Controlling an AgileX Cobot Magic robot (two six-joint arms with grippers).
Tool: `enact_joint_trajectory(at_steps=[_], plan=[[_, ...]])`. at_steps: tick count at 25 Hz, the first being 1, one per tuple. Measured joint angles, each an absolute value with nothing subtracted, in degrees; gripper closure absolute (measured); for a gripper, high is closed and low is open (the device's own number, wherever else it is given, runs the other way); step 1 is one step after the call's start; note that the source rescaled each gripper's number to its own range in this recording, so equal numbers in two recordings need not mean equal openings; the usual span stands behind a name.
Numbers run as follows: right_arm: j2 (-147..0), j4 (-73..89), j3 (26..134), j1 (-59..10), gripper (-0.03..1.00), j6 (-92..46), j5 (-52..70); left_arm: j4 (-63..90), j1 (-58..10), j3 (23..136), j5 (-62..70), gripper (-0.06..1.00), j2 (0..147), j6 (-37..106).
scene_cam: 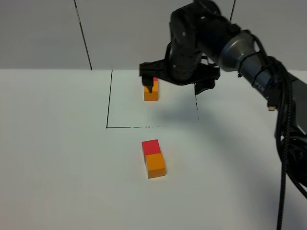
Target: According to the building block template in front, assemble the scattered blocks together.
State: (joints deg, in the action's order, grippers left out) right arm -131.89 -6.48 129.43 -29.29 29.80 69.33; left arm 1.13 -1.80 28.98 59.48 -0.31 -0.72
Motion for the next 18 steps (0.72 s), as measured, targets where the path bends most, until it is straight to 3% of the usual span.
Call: enact_joint_trajectory(at_steps=[9, 18], plan=[[-123.76, -8.6, 123.07, -16.8, -0.03, 27.96, 69.38, 1.13, -1.8, 28.98, 59.48, 0.3, -0.31, -0.72], [-104.99, -14.98, 94.11, -6.55, -0.03, 26.31, 65.86, 1.13, -1.8, 28.98, 59.48, 0.3, -0.31, -0.72]])
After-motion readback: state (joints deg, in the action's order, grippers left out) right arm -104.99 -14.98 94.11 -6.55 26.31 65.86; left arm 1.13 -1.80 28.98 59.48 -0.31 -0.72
